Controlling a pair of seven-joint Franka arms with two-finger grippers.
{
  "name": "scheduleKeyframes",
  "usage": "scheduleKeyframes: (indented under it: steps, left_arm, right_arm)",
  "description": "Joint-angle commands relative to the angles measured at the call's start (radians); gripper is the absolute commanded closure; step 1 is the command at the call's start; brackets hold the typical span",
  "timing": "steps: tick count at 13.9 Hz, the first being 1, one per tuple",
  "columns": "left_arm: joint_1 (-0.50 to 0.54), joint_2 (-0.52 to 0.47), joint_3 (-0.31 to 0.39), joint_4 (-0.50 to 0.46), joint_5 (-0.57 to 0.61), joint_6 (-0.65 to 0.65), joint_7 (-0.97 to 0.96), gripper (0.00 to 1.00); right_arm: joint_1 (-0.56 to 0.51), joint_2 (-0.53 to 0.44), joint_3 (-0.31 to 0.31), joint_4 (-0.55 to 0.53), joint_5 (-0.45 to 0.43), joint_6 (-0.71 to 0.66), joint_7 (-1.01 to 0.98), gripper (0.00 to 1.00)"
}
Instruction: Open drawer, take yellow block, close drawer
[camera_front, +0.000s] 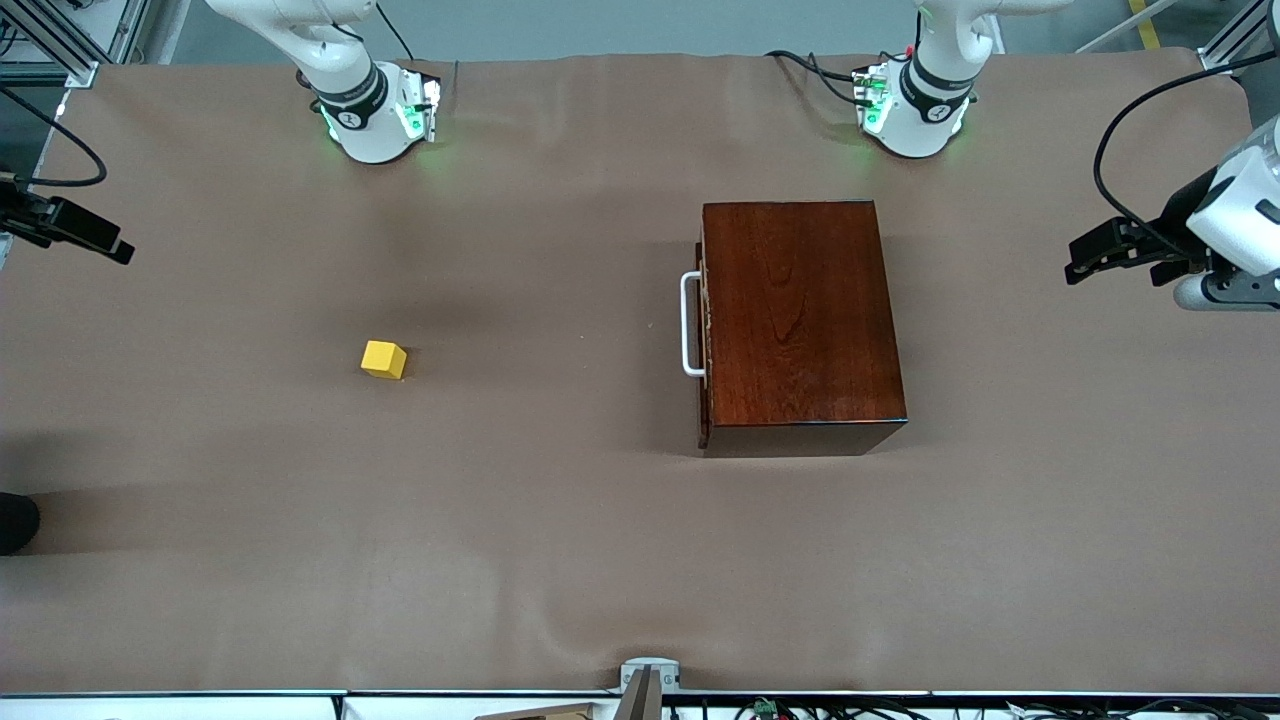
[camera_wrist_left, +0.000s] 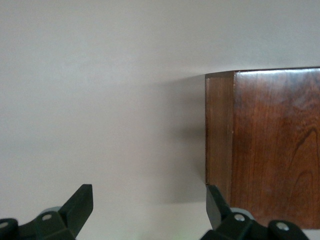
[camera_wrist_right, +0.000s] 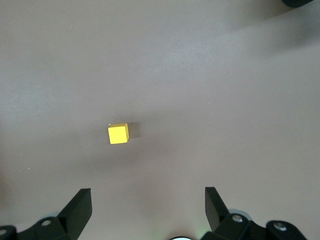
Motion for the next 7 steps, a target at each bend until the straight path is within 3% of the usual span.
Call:
scheduleKeyframes:
  steps: [1,7]
  left_arm:
    - [0.014,-0.001,-0.026,0.022,0.054,-0.026,0.076,0.00]
    - [0.012,0.017,-0.037,0.056,0.043,-0.029,-0.014,0.00]
  right_arm:
    - [-0.019,-0.007,0.016,0.010,-0.009,-0.017,-0.011,0.00]
    - [-0.018,-0.007,0.017,0.010,-0.009,-0.015,-0.011,0.00]
